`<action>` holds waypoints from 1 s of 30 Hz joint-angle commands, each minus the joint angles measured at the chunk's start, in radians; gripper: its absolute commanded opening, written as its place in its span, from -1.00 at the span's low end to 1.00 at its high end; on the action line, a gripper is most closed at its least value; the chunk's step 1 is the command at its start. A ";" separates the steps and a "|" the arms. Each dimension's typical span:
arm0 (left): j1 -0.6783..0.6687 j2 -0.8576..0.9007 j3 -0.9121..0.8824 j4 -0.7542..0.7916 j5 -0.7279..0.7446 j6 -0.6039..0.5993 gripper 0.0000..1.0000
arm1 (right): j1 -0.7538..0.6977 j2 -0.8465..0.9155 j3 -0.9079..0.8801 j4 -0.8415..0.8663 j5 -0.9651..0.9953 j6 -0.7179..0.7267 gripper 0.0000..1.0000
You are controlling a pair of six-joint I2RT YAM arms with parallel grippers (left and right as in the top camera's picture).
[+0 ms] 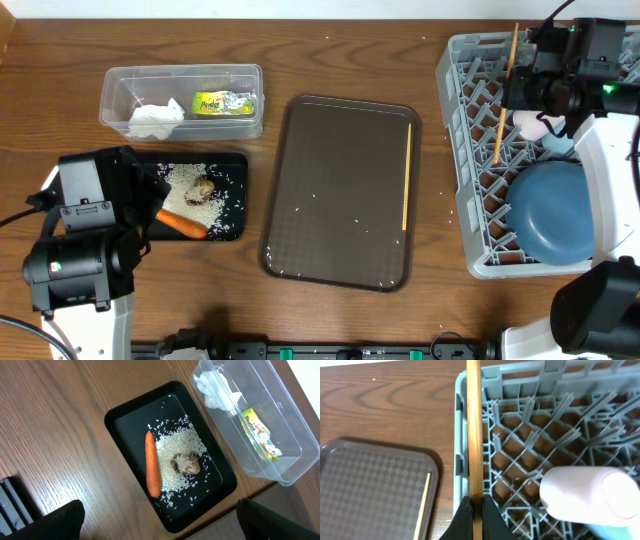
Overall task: Sort waste into correct bins and load items into the dishwasher rack
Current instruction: 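Carry the chopstick right and insert it upright into the rack, then release the chopstick and lift the right gripper from the rack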
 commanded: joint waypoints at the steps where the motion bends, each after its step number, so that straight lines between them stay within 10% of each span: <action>1: 0.003 0.000 0.003 -0.003 -0.019 -0.002 0.96 | -0.007 0.019 0.003 0.012 -0.007 -0.055 -0.98; 20: 0.003 0.000 0.003 -0.003 -0.019 -0.002 0.96 | 0.023 0.160 0.003 0.050 -0.011 -0.049 -0.94; 25: 0.003 0.000 0.003 -0.003 -0.019 -0.002 0.96 | 0.033 0.160 0.003 0.062 -0.011 -0.039 0.25; 30: 0.003 0.000 0.003 -0.003 -0.019 -0.002 0.96 | 0.037 0.158 0.004 0.059 -0.014 -0.029 0.62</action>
